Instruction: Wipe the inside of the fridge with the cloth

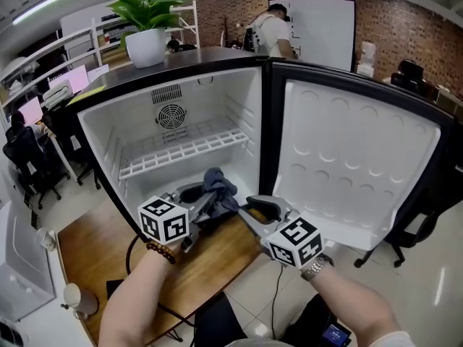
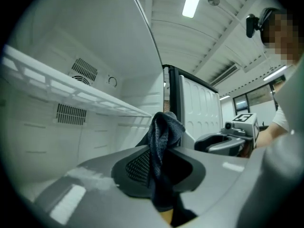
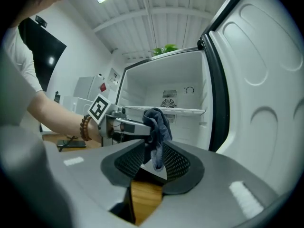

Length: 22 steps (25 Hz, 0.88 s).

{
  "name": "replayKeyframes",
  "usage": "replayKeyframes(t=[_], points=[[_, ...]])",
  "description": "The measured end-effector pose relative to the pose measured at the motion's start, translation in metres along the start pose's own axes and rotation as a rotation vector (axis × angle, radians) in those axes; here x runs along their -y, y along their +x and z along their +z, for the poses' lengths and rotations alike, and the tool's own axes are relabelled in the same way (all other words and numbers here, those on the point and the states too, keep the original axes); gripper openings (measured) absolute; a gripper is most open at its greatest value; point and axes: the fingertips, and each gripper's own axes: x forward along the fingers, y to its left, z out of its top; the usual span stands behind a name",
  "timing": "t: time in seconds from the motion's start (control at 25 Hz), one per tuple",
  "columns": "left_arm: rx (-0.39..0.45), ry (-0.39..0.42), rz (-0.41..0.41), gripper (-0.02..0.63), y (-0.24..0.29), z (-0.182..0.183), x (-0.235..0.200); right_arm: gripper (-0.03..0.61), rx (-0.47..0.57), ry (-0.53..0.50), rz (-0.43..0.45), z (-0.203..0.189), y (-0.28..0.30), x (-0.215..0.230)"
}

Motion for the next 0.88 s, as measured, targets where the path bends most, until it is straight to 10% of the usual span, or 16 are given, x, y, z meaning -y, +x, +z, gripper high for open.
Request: replayKeyframes(t=[0.88], points=[[-0.121,-0.03,0.347,0.064,0.11,-0.014,-0.118,0.107,0.058,-0.006,-0.018,0.011,-0.019,-0.001]])
